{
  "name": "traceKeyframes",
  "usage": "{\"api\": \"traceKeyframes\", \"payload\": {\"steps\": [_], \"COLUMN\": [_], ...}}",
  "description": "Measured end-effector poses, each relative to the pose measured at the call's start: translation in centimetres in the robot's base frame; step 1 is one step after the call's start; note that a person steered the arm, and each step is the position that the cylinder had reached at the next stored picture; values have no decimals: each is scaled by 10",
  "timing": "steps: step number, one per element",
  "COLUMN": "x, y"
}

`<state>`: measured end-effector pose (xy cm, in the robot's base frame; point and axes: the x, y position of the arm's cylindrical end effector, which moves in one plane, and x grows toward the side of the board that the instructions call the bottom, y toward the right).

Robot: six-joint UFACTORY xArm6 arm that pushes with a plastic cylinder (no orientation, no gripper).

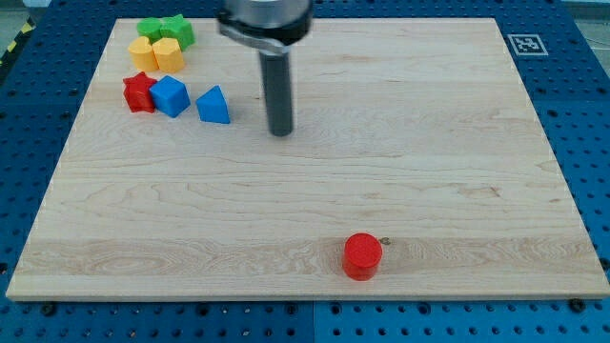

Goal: Separate the red star from the blue cube

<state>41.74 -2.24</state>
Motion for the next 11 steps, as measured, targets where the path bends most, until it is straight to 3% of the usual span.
{"api": "traceKeyframes", "payload": {"steps": [1,3,4,6,7,8,9,10,11], "x": [4,16,2,-78,-76,-30,-19,-19,-19], "y": [-8,-138,-213,-277,-255,-193,-113,-69,-83]}}
